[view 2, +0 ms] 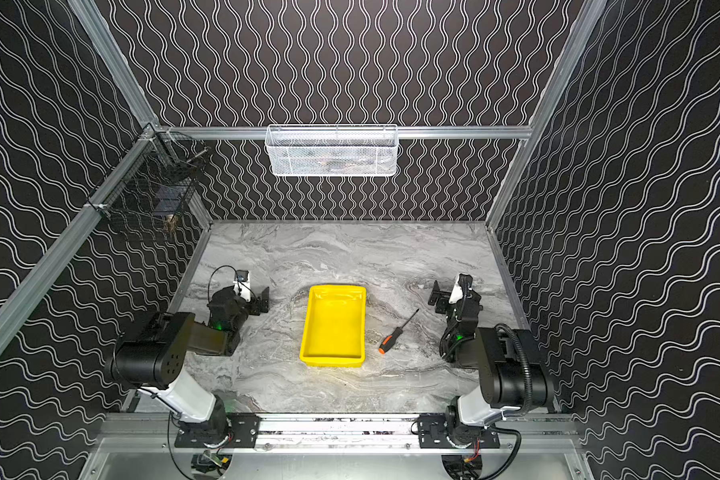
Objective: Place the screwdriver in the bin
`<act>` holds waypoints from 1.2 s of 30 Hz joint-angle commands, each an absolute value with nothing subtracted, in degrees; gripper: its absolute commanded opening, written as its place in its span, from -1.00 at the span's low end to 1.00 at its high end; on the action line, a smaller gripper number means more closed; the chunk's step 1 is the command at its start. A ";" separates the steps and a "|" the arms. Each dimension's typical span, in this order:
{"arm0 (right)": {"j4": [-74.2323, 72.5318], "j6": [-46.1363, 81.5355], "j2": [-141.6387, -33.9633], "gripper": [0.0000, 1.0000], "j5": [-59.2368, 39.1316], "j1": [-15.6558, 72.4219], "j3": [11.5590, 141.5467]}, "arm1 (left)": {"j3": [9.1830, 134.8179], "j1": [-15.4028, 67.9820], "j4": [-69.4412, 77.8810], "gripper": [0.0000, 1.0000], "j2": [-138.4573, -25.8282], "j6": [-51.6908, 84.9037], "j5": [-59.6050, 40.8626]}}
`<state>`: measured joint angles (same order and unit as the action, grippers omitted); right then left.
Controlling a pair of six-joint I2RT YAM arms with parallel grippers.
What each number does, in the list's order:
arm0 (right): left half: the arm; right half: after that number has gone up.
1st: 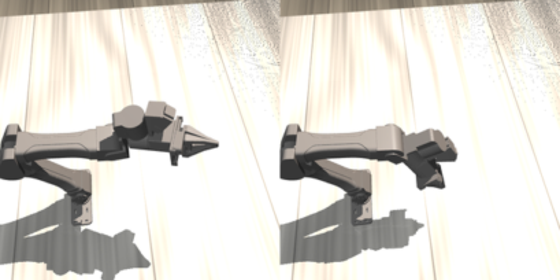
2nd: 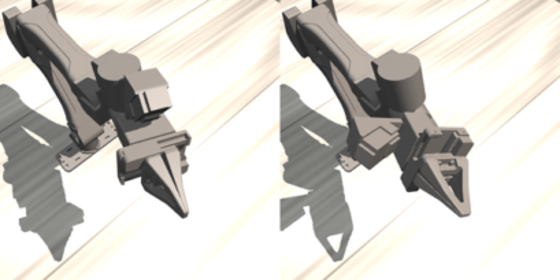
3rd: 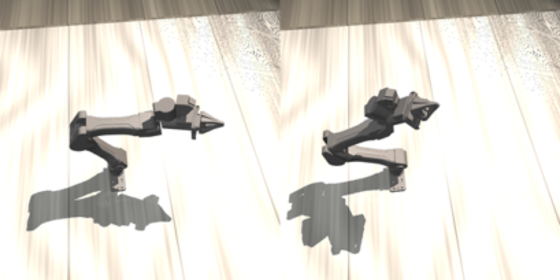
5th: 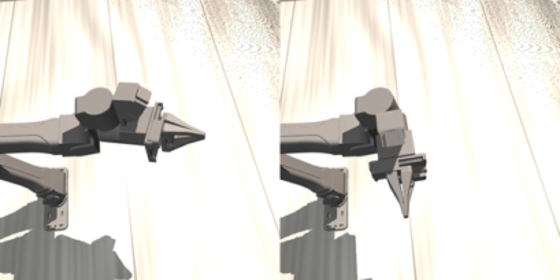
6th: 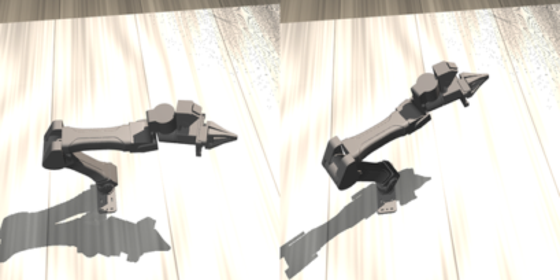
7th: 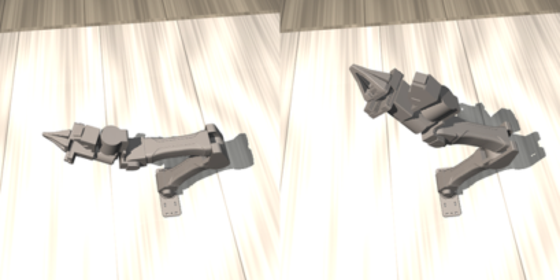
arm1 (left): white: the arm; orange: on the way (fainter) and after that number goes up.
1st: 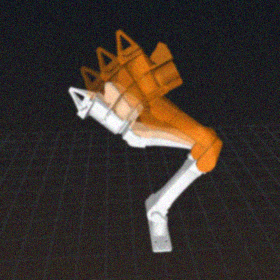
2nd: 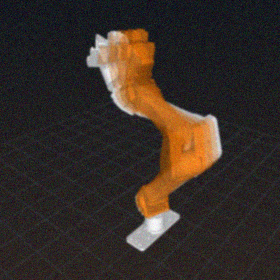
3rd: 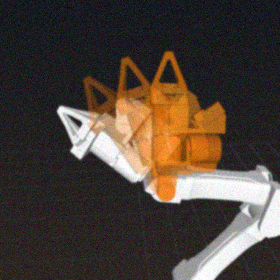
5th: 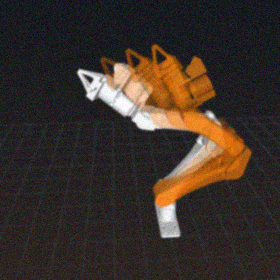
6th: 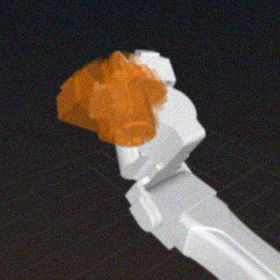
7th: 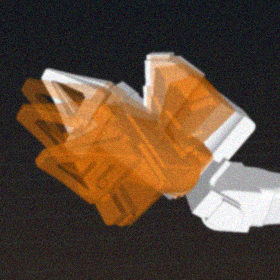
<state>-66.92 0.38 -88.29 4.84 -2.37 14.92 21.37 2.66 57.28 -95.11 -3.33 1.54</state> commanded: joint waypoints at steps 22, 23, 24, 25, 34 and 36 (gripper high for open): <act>-67.13 0.09 -88.46 0.99 3.71 -2.46 15.47 | 21.63 2.55 58.08 0.97 -95.02 -3.79 1.67; -67.10 0.18 -88.41 0.99 3.70 -2.46 15.47 | 21.62 2.55 57.96 0.97 -94.93 -3.80 1.59; -67.16 0.11 -88.45 0.99 3.69 -2.46 15.40 | 21.62 2.55 57.94 0.97 -94.92 -3.78 1.51; -67.34 0.01 -88.47 0.99 3.82 -2.46 15.38 | 21.55 2.55 58.07 0.97 -94.92 -3.90 1.58; -67.75 -0.18 -88.42 0.99 3.93 -2.46 15.21 | 21.53 2.55 58.07 0.97 -94.92 -3.78 1.63; -67.61 -0.17 -88.42 0.99 3.87 -2.46 15.21 | 21.58 2.55 58.03 0.97 -94.97 -3.79 1.59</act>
